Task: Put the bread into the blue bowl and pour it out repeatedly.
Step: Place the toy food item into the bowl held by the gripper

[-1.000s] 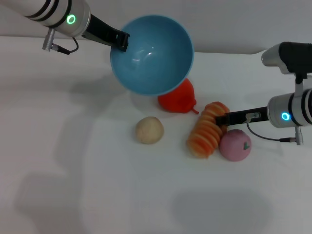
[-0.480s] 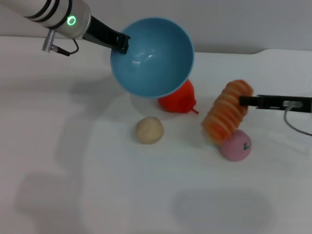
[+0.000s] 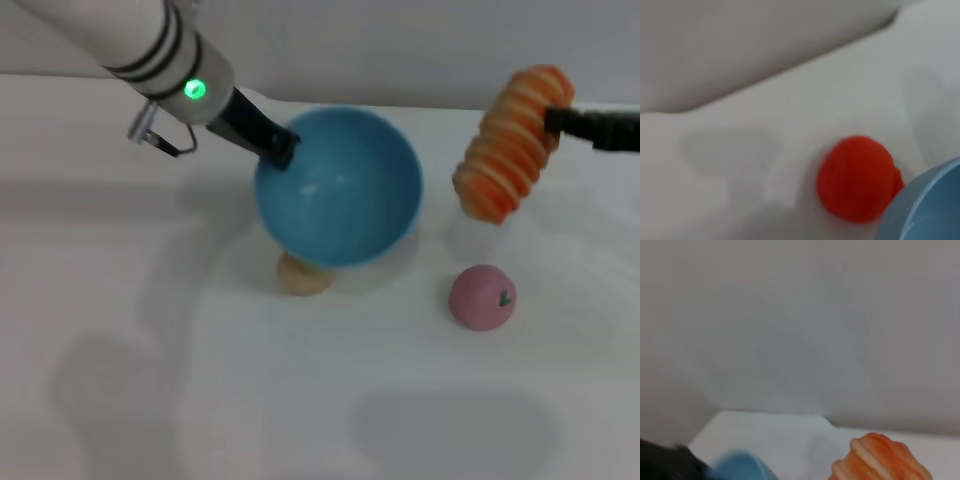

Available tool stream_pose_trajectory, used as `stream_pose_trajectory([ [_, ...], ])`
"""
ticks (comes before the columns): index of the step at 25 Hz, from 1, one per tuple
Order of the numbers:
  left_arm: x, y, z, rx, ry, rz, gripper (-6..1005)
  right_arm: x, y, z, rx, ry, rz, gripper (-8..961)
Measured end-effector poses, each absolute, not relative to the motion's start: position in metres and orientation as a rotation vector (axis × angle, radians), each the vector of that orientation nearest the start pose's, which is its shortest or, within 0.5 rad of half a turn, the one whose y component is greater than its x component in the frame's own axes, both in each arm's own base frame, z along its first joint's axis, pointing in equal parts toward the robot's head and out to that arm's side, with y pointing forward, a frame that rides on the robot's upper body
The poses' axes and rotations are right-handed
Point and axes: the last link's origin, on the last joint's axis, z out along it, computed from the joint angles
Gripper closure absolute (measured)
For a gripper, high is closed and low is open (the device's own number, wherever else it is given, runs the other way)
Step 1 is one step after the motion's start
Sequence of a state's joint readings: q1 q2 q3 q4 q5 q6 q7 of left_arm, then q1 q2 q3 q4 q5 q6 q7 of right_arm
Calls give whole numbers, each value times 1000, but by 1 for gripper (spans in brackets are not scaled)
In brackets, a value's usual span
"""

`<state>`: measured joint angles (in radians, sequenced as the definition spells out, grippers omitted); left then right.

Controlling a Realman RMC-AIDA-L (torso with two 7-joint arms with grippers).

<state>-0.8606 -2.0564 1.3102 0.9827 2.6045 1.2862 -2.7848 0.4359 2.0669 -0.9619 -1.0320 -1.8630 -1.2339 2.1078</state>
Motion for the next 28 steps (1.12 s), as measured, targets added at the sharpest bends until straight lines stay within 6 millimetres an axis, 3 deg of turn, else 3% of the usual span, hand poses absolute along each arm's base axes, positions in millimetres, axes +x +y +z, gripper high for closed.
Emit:
stream_pose_trajectory([
  [6,-140,414,-45,-2466,-1106,429,986,199,384,53,-2443,870,772,880],
  [12,-119,408,-60,-2543,-1077,424,987,174,381,25,-2614,616,657,884],
  [21,-112,408,-59,-2564,-1079,407,985,174,371,-16,-2748,436,395,891],
  [28,-112,409,-57,-2557,-1076,418,986,178,368,-25,-2773,472,268,895],
])
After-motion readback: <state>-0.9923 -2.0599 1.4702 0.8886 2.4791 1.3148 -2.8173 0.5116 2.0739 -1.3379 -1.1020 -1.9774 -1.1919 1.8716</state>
